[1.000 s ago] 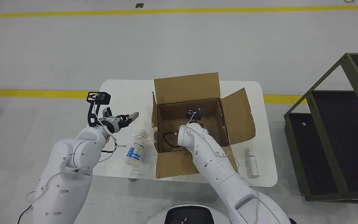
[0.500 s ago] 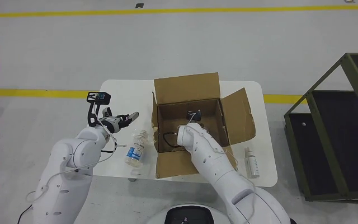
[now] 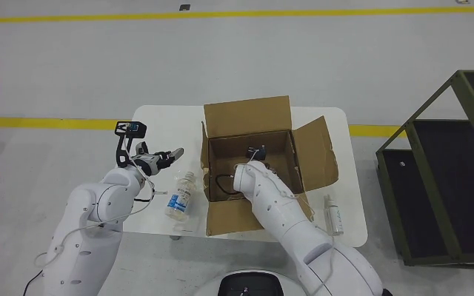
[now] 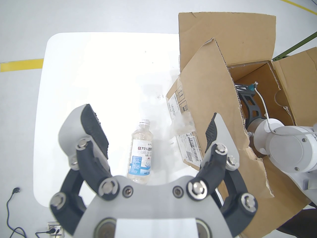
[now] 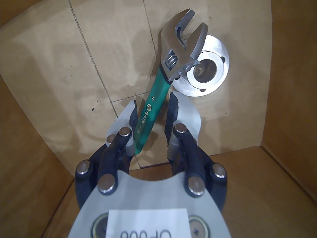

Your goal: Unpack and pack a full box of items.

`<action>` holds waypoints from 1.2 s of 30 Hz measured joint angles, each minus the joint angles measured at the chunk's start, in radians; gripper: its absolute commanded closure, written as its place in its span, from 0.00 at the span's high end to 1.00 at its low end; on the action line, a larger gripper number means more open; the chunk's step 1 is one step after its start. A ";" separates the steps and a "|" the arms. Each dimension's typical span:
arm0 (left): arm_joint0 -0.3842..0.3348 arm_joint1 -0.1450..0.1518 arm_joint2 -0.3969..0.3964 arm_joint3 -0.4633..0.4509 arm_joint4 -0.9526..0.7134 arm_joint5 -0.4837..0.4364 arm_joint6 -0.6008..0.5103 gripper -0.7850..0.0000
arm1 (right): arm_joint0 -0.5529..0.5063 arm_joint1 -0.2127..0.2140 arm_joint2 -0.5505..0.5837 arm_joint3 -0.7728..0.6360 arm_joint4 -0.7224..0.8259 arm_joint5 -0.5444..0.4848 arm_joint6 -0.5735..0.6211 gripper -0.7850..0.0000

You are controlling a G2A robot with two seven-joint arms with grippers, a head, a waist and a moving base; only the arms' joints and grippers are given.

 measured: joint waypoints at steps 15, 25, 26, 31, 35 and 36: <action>0.000 0.000 0.000 0.000 0.000 0.000 0.000 1.00 | 0.045 -0.015 0.003 0.086 0.038 -0.002 -0.018 0.26; 0.000 0.000 0.000 0.000 0.000 0.000 0.000 1.00 | 0.065 -0.020 0.007 0.119 0.060 -0.006 -0.035 0.00; 0.000 0.000 0.000 0.000 0.000 0.000 0.000 1.00 | 0.066 -0.021 0.006 0.120 0.061 -0.007 -0.036 0.00; 0.000 0.000 0.000 0.000 0.000 0.000 0.000 1.00 | 0.071 -0.022 0.006 0.120 0.069 -0.023 -0.039 0.00; 0.000 0.000 0.000 0.000 0.000 0.000 0.000 1.00 | 0.072 -0.023 0.005 0.102 0.071 -0.041 -0.045 0.00; 0.000 0.000 0.000 0.000 0.000 0.000 0.000 1.00 | 0.072 -0.023 0.004 0.096 0.071 -0.045 -0.046 0.00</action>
